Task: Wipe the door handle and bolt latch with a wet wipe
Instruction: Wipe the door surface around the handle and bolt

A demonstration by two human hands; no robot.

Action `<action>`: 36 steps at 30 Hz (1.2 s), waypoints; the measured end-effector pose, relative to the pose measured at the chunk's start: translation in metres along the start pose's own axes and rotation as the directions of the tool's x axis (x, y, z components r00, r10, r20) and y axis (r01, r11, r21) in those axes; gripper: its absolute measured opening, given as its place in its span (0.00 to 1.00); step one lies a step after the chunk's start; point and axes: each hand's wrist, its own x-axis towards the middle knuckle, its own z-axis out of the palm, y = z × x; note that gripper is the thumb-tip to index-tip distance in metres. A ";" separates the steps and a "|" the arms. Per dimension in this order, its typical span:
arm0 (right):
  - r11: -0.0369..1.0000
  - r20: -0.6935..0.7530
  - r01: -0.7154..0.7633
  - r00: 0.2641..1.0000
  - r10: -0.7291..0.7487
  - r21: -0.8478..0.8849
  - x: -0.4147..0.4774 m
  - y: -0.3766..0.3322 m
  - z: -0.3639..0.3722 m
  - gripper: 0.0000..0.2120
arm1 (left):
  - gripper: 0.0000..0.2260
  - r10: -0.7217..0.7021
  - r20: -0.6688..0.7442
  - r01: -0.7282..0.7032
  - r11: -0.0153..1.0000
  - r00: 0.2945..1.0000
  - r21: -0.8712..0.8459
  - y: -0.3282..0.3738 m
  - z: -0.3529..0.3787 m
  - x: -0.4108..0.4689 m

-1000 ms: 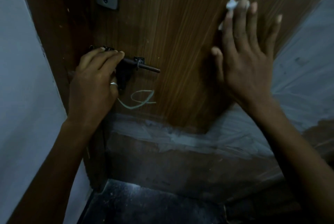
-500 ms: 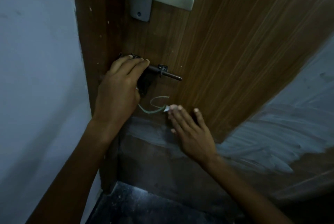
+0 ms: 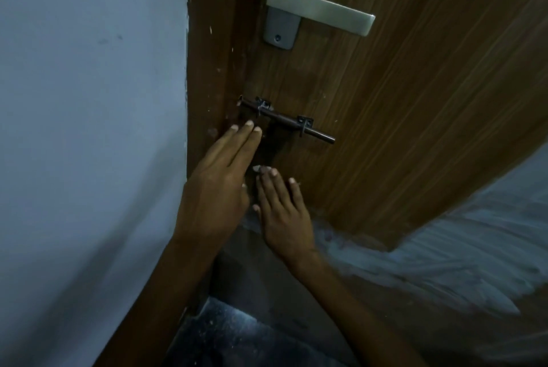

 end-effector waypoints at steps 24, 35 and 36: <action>0.980 0.134 -0.130 0.985 0.110 0.150 0.029 -0.059 0.015 0.30 | 0.12 -0.306 0.052 0.309 0.949 0.951 -0.063 -0.031 0.017 -0.090; 0.854 0.112 -0.520 0.847 0.520 -0.023 -0.096 0.046 -0.016 0.31 | 0.19 -0.243 -0.112 0.234 0.968 0.963 -0.086 0.010 0.030 0.008; 0.850 0.120 -0.526 0.844 0.523 -0.004 -0.092 0.043 -0.014 0.31 | 0.19 -0.250 -0.095 0.244 0.967 0.963 -0.072 0.011 0.032 0.014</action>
